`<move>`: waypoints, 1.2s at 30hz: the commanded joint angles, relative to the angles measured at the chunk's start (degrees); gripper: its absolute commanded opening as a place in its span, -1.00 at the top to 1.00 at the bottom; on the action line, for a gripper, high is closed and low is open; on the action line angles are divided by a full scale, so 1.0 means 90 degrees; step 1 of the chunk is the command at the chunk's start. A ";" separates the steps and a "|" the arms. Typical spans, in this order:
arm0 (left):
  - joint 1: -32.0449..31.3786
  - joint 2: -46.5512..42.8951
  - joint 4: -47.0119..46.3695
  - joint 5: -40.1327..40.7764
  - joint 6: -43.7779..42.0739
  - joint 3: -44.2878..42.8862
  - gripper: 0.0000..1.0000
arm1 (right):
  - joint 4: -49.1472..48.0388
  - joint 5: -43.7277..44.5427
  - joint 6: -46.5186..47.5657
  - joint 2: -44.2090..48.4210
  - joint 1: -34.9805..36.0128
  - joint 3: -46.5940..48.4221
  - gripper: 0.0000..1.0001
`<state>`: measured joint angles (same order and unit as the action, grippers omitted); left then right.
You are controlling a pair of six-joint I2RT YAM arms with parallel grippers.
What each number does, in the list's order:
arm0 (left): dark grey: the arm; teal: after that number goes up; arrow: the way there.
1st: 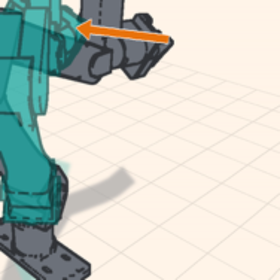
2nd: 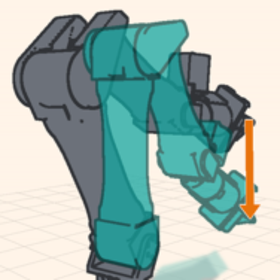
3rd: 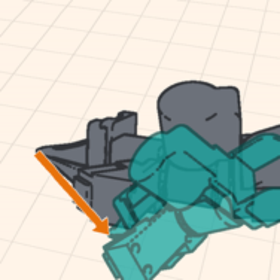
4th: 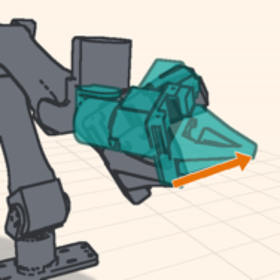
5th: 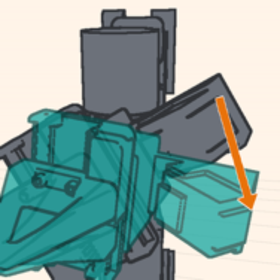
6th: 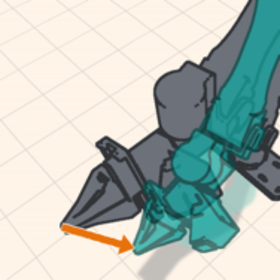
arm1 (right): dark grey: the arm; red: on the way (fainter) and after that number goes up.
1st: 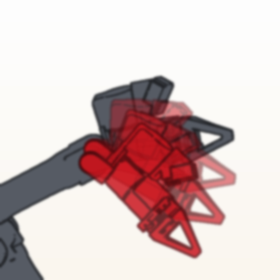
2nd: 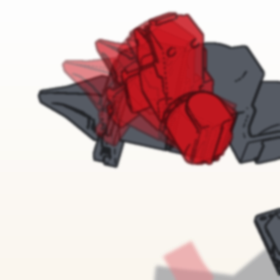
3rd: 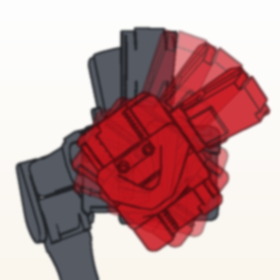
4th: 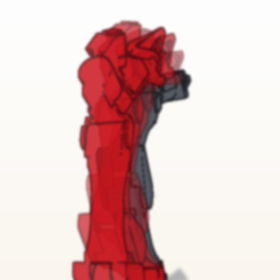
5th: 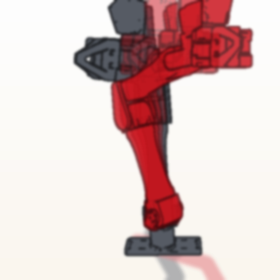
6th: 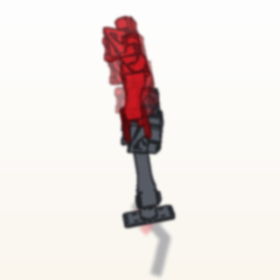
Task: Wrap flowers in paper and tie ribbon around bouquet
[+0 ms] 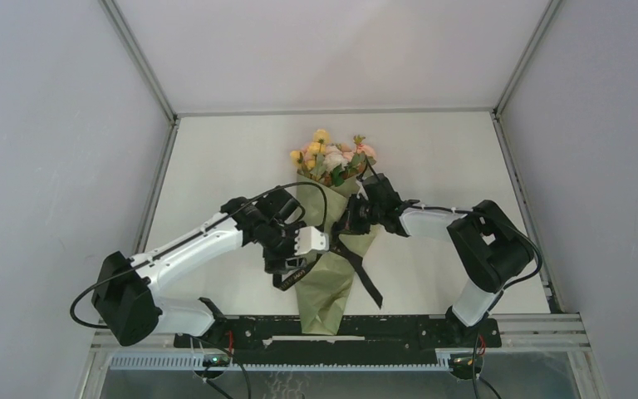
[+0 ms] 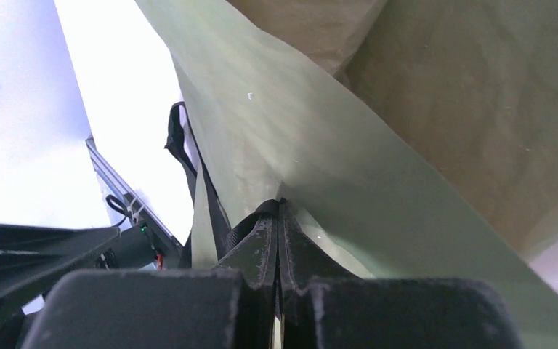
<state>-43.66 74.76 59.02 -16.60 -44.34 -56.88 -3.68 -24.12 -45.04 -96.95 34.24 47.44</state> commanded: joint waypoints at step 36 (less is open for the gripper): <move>-0.0823 0.1198 -0.3422 0.0583 0.1459 -0.0424 1.00 | -0.0379 -0.0381 0.0162 -0.0666 -0.0313 0.0800 0.96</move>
<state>-50.96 91.61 26.13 -10.20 -32.25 -56.40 -6.92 -27.49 -46.39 -100.95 31.86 50.22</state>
